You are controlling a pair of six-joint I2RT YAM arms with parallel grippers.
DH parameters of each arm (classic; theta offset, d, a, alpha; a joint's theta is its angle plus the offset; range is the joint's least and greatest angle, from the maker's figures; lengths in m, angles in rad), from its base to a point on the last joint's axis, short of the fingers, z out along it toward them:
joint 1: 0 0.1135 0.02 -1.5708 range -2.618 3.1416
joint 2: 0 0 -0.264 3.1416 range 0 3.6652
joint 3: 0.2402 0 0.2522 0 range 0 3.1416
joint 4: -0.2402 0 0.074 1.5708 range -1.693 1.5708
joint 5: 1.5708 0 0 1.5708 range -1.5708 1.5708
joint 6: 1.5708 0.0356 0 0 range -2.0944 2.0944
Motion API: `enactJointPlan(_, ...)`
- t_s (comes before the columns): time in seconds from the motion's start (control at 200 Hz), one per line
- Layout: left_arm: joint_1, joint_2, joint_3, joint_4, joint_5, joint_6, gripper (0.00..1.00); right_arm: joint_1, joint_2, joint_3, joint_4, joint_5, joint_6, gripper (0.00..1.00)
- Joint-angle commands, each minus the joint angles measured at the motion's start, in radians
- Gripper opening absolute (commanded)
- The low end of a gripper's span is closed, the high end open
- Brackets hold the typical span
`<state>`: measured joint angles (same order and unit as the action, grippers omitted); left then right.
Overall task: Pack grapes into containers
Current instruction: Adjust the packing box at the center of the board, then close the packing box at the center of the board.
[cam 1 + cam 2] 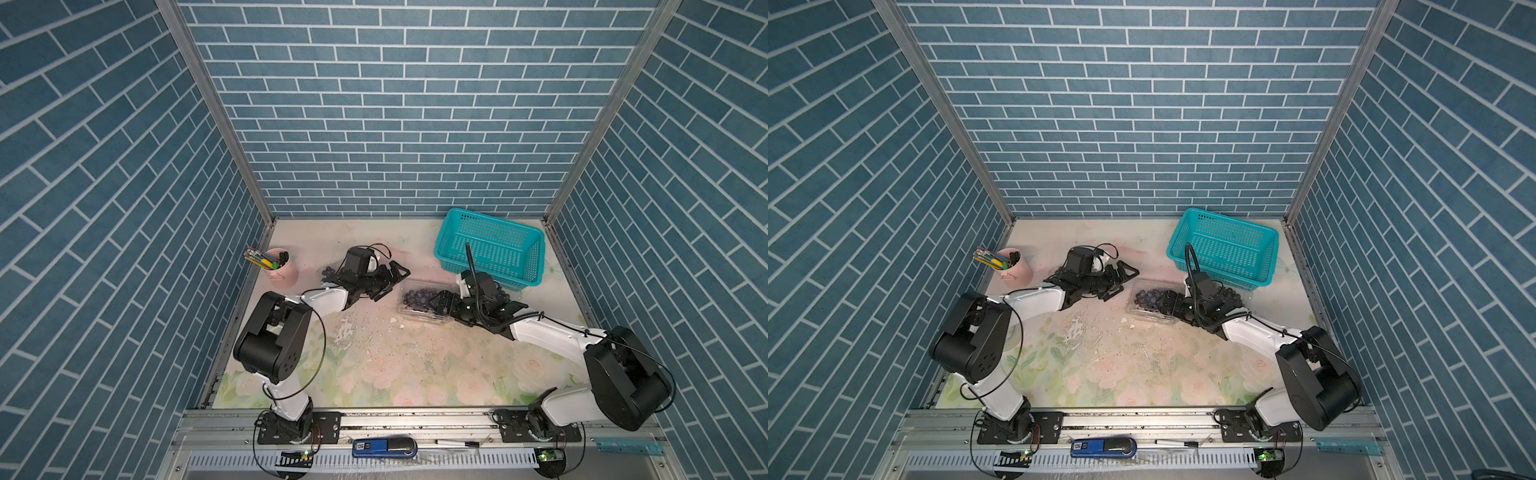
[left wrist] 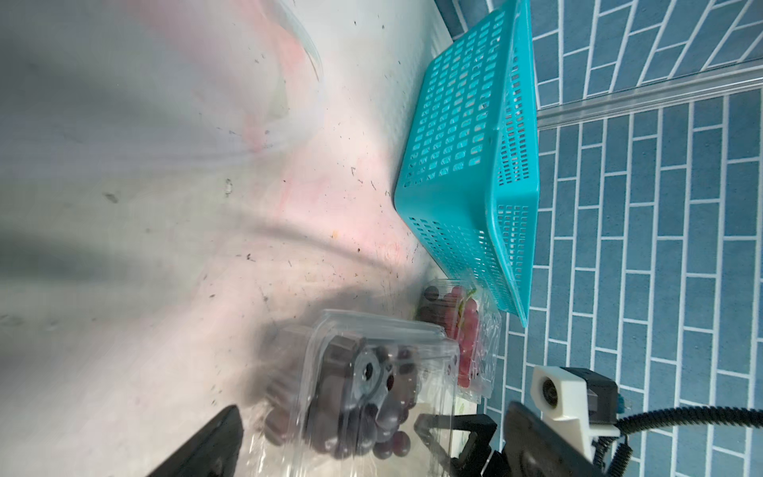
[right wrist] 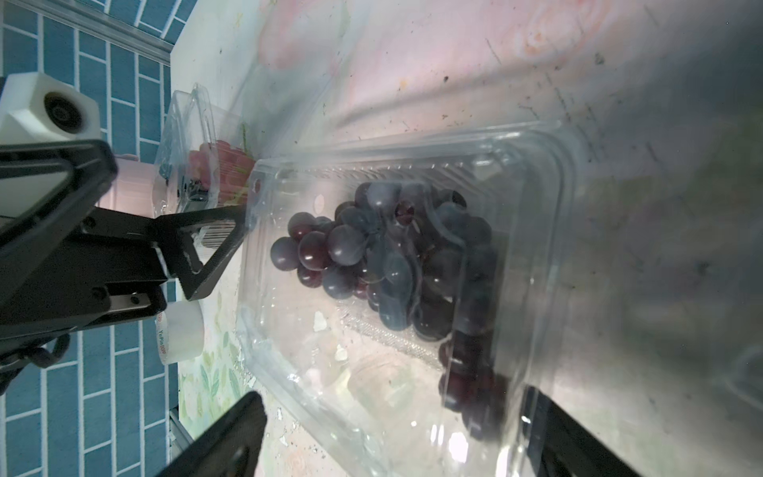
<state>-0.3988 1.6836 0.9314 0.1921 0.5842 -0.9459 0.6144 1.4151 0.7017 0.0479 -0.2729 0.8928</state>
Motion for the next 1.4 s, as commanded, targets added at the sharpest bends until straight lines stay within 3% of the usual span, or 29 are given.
enactJointPlan(0.0,0.002,-0.102,-0.03,-0.158,-0.003,0.075,1.0,0.001,-0.05,-0.016,-0.001,0.028,0.019,0.97)
enactJointPlan(0.09,0.012,-0.173,-0.103,-0.163,0.001,0.073,1.0,-0.005,-0.07,0.008,-0.079,0.068,-0.035,0.97)
enactJointPlan(0.215,0.032,-0.219,-0.224,-0.023,0.075,0.013,0.99,-0.042,-0.073,0.052,-0.163,0.092,-0.103,0.98)
enactJointPlan(0.395,0.028,-0.265,-0.349,0.117,0.094,-0.056,0.96,-0.077,-0.013,0.123,-0.179,0.072,-0.152,0.98)
enactJointPlan(0.52,0.025,-0.257,-0.406,0.215,0.099,-0.111,0.93,-0.07,0.047,0.116,-0.089,0.02,-0.105,0.98)
enactJointPlan(0.825,0.019,-0.199,-0.475,0.367,0.097,-0.149,0.67,-0.018,0.104,0.097,-0.001,0.014,-0.037,0.98)
enactJointPlan(0.915,0.019,-0.21,-0.49,0.368,0.085,-0.149,0.53,-0.01,0.099,0.077,0.028,0.015,-0.007,0.98)
enactJointPlan(1.115,0.019,-0.227,-0.518,0.365,0.072,-0.143,0.48,-0.008,0.1,0.047,0.078,0.006,0.029,0.99)
enactJointPlan(1.19,0.017,-0.21,-0.512,0.383,0.08,-0.146,0.41,-0.008,0.103,0.048,0.078,0.006,0.028,0.98)
enactJointPlan(1.395,0.018,-0.186,-0.481,0.393,0.068,-0.143,0.4,-0.008,0.102,0.044,0.079,0.008,0.027,0.98)
